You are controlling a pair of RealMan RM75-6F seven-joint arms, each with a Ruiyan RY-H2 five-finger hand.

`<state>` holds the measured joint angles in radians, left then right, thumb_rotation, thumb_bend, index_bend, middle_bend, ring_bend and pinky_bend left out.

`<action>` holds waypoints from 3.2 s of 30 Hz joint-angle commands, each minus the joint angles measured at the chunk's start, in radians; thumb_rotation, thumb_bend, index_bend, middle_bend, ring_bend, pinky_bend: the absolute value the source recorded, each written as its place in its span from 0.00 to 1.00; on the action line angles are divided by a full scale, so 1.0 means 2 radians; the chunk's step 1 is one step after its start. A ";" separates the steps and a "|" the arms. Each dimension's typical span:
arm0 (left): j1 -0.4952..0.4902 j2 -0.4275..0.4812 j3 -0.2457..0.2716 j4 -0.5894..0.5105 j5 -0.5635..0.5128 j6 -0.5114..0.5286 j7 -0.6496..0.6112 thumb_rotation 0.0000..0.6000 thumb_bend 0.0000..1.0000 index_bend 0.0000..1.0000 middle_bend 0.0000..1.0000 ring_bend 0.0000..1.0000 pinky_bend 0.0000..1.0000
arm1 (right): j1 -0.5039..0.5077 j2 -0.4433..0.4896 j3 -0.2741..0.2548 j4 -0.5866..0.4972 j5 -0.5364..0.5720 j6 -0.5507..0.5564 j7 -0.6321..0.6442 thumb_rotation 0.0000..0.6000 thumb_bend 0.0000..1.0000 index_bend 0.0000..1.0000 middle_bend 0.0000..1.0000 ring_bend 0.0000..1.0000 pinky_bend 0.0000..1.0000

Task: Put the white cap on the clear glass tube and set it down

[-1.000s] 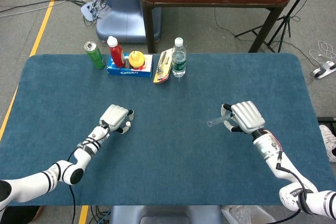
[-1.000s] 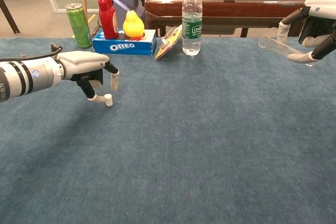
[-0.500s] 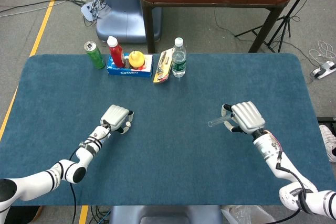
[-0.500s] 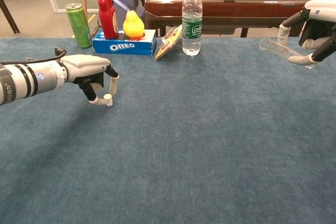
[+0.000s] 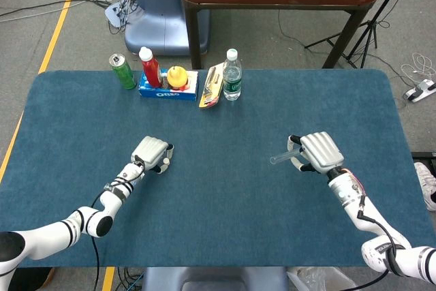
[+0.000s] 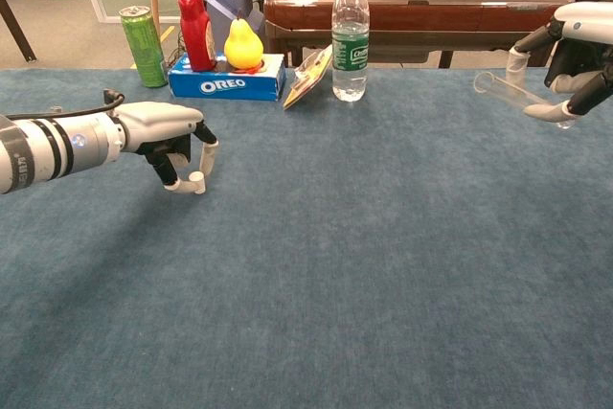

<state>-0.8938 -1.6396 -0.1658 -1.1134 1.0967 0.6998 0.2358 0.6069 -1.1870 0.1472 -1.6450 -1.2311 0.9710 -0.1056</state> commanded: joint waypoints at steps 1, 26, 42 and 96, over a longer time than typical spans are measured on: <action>-0.001 0.000 0.000 0.001 0.000 0.000 0.000 1.00 0.27 0.51 0.97 1.00 1.00 | 0.000 0.000 0.000 0.001 0.001 -0.001 0.000 1.00 0.57 0.87 1.00 1.00 1.00; 0.048 0.135 -0.040 -0.173 0.009 0.094 -0.050 1.00 0.33 0.54 0.97 1.00 1.00 | 0.022 -0.031 0.020 -0.004 -0.004 -0.018 0.036 1.00 0.57 0.89 1.00 1.00 1.00; 0.085 0.250 -0.092 -0.373 0.052 0.197 -0.074 1.00 0.33 0.54 0.97 1.00 1.00 | 0.063 -0.119 0.075 0.019 0.027 -0.035 0.136 1.00 0.58 0.91 1.00 1.00 1.00; 0.022 0.160 -0.083 -0.378 0.057 0.218 0.010 1.00 0.33 0.55 0.98 1.00 1.00 | 0.101 -0.228 0.115 0.047 0.077 -0.024 0.167 1.00 0.60 0.92 1.00 1.00 1.00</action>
<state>-0.8498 -1.3185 -0.3315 -1.8696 1.2116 1.1359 0.2559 0.8096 -1.6436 0.3781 -1.5514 -1.0778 0.9238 0.2286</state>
